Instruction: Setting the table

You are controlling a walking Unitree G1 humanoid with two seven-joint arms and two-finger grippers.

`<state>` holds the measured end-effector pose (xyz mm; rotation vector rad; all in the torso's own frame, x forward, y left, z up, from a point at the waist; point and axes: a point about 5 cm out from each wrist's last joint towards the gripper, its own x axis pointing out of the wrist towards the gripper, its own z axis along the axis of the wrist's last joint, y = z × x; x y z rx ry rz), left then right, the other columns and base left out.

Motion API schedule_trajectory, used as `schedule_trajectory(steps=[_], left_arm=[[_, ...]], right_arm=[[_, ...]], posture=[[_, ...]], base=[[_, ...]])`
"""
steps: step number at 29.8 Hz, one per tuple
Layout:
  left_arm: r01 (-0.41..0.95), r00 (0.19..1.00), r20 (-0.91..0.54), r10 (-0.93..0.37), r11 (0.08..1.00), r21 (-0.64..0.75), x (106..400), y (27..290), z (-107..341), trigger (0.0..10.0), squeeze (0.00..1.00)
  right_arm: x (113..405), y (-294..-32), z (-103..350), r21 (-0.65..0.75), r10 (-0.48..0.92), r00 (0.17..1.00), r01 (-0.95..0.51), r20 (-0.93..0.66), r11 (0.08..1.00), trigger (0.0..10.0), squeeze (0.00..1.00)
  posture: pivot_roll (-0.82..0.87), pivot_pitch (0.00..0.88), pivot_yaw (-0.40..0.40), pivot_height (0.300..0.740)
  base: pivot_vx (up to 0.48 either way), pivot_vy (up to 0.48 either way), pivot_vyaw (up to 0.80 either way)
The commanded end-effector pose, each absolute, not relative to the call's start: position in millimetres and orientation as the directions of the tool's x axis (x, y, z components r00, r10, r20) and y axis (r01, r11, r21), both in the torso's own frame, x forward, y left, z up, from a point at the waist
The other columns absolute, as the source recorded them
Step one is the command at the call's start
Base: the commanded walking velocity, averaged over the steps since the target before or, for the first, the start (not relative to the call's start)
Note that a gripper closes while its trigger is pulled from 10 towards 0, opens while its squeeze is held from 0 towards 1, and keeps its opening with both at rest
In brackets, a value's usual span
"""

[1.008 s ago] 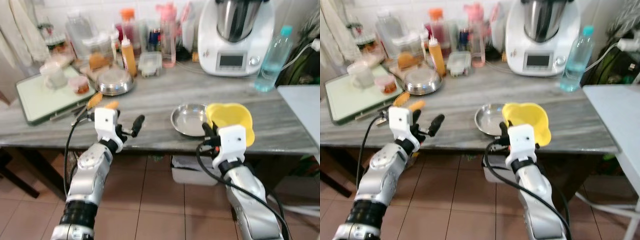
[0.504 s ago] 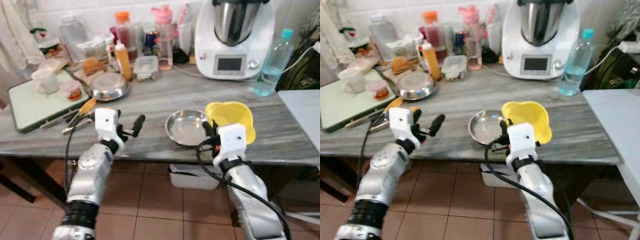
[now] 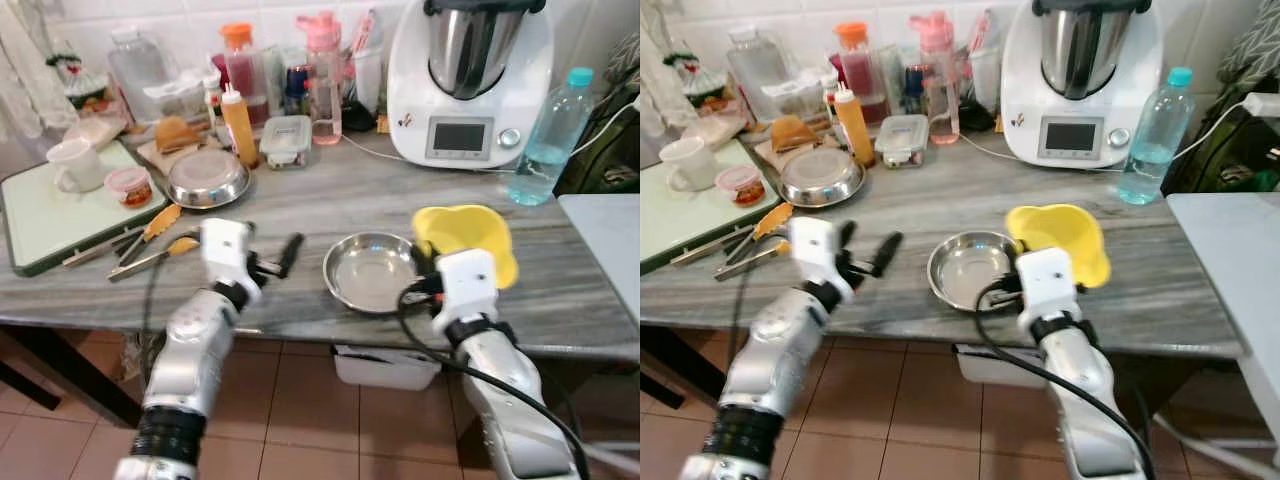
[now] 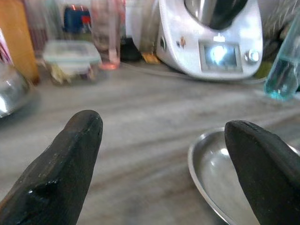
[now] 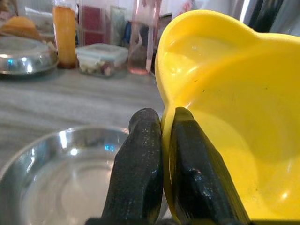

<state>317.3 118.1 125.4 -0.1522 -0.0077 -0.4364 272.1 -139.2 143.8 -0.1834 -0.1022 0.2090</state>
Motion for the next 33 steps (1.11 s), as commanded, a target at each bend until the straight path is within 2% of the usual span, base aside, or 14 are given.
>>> schedule_trajectory(steps=[1,5,9,10,15,23,33], left_arm=[[0.384,0.923,0.035,-0.382,0.914,-0.133,314.4,133.5,126.1,10.0,0.0],[0.398,0.917,0.03,-0.398,0.907,-0.136,304.5,135.8,124.3,10.0,0.0],[0.427,0.902,-0.02,-0.432,0.896,-0.12,282.6,142.0,116.8,10.0,0.0],[0.444,0.891,-0.054,-0.451,0.889,-0.113,270.4,145.6,111.2,10.0,0.0],[0.495,0.853,-0.125,-0.506,0.862,-0.113,246.0,153.3,103.7,10.0,0.0],[0.55,0.818,-0.131,-0.56,0.829,-0.105,244.2,150.0,109.6,10.0,0.0],[0.581,0.788,-0.142,-0.599,0.799,-0.154,241.0,135.6,110.2,10.0,0.0]], right_arm=[[274.9,-127.2,151.1,-0.193,0.271,0.957,-0.247,0.104,0.949,10.0,0.0],[282.7,-125.7,156.6,-0.194,0.31,0.945,-0.287,0.101,0.938,10.0,0.0],[299.5,-118.0,166.1,-0.221,0.412,0.907,-0.387,0.08,0.895,10.0,0.0],[308.0,-113.6,169.0,-0.249,0.456,0.888,-0.429,0.06,0.868,10.0,0.0],[326.8,-101.5,168.1,-0.361,0.553,0.833,-0.524,-0.028,0.771,10.0,0.0],[343.8,-90.8,165.6,-0.321,0.596,0.791,-0.605,-0.136,0.729,10.0,0.0],[362.8,-86.2,168.4,-0.394,0.672,0.698,-0.706,-0.246,0.589,10.0,0.0]], posture=[[-0.09,0.024,0.046,0.74],[-0.08,0.032,0.035,0.74],[-0.05,0.055,0.016,0.74],[-0.04,0.066,0.011,0.74],[-0.01,0.091,0.012,0.74],[0.01,0.096,0.014,0.74],[0.0,0.089,0.016,0.74]], base=[[0.0,0.0,0.0],[0.0,0.0,0.0],[0.0,0.0,0.0],[0.0,0.0,0.0],[0.0,0.0,0.0],[0.0,0.0,0.0],[0.0,0.0,0.0]])
